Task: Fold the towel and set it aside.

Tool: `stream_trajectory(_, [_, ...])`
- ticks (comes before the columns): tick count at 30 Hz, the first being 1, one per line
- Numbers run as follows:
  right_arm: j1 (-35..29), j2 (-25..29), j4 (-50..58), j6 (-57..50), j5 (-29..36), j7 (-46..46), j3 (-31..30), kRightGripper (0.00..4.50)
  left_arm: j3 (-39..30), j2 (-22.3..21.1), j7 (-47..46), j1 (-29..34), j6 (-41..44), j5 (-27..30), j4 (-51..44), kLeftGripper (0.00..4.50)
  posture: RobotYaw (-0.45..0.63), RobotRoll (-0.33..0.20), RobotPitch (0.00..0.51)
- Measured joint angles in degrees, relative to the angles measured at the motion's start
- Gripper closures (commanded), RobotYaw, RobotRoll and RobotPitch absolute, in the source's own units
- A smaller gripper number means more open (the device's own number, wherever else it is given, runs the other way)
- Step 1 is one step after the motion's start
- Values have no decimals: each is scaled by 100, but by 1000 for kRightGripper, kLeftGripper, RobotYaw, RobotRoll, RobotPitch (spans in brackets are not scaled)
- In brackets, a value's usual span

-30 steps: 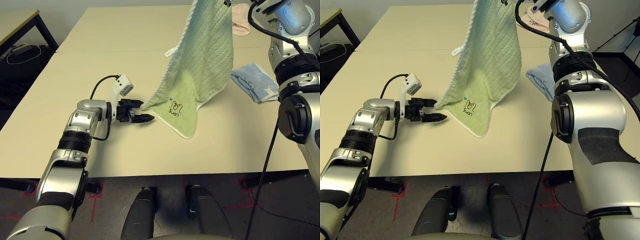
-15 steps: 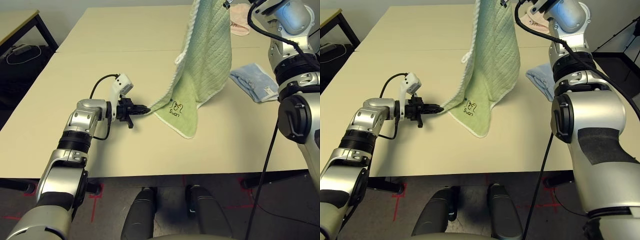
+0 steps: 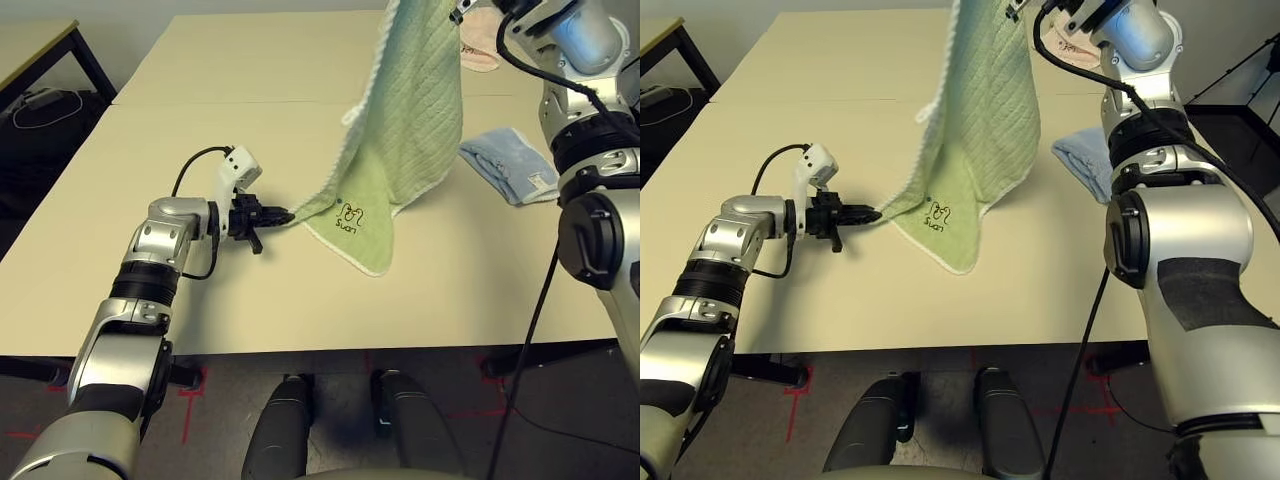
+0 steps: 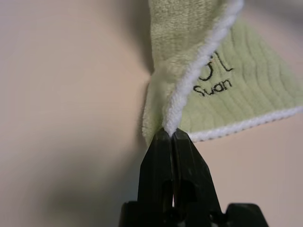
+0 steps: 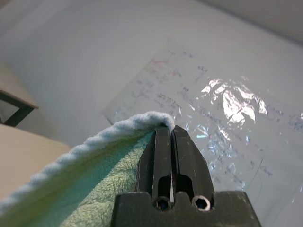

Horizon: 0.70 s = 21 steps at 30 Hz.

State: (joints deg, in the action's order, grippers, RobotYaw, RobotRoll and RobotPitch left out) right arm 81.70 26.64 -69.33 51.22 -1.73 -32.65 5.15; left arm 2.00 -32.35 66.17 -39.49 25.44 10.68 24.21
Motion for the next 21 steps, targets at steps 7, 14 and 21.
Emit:
stream_trajectory(7, [-488, 178, 1, -156, -203, 133, -81, 4500, -412, -80, -645, 441, 238, 176, -658, 4493, 32, 0, 83])
stream_trajectory(14, [-1216, 196, 107, -399, -327, 220, -215, 4500, -1056, 253, -1962, 779, 357, 390, -1309, 4493, 36, 0, 96])
stream_trajectory(21, [-2041, 198, 623, -708, -291, -59, -257, 4500, -1416, 368, -2768, 1045, 708, 667, -2224, 4493, 49, 0, 100])
